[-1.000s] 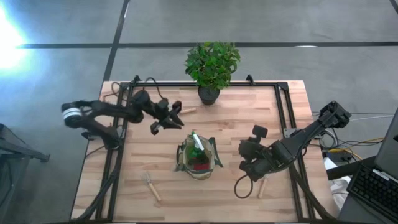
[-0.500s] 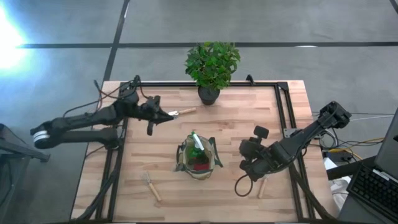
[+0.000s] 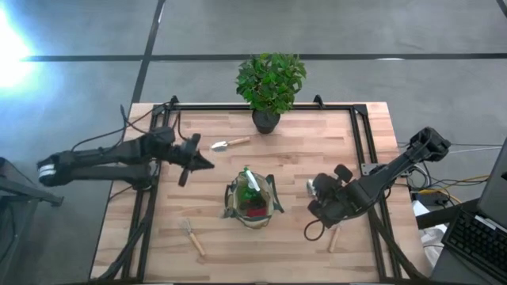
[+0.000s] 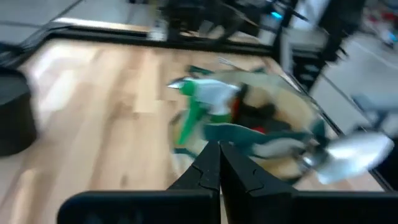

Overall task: Pick & Place Garden tools in Gardening bag
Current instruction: Put the bottom left brown trowel into the green gardening bag

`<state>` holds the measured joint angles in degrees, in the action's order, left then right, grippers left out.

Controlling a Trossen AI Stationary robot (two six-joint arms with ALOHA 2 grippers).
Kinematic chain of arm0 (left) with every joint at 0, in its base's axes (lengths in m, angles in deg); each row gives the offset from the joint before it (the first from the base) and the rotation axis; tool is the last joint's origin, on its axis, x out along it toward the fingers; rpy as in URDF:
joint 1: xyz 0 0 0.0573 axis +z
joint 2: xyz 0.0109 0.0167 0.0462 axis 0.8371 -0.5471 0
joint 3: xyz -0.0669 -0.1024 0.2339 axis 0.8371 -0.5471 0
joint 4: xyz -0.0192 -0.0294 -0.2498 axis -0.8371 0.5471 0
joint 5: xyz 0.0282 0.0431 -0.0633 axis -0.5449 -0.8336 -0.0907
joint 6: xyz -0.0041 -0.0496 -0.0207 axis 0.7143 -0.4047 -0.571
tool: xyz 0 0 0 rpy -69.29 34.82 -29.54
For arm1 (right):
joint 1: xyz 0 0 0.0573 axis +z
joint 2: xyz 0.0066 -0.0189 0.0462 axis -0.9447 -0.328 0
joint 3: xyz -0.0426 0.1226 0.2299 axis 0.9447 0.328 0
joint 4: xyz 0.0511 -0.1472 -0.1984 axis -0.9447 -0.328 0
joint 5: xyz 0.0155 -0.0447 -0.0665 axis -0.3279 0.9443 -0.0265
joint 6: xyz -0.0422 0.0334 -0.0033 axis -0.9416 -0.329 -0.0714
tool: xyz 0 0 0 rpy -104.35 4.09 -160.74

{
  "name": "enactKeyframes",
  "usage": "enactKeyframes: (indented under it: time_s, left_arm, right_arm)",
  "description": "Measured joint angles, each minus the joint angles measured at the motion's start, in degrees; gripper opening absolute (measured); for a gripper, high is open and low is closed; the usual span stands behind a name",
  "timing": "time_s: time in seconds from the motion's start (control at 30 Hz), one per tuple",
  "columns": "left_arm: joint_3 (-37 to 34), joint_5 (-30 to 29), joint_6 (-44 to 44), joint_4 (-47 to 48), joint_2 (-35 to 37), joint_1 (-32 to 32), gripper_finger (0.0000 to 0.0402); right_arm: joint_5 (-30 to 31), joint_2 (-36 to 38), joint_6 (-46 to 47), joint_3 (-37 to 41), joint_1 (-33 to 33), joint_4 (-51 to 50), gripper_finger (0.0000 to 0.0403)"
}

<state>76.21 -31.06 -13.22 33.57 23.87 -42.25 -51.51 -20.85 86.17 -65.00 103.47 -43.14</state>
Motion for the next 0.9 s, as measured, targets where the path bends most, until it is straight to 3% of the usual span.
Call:
enactKeyframes:
  time_s: [0.23,0.47,0.63,0.9]
  left_arm:
    - [1.3,-18.2,0.8,2.2,0.0,-18.8,0.0002]
    - [1.3,-30.4,-4.7,0.9,-1.1,-36.4,0.0001]
    - [1.1,-31.4,-6.2,-3.5,-5.5,-43.1,0.0001]
    - [1.1,-29.0,-8.7,-12.1,-17.4,-44.9,0.0001]
  right_arm:
    - [1.8,6.1,3.6,5.3,0.0,0.5,0.0059]
    - [4.2,10.2,3.5,8.8,0.0,2.6,0.0059]
    - [6.2,11.0,1.7,9.6,0.0,4.7,0.0059]
    - [7.4,11.2,1.5,9.9,0.0,4.8,0.0059]
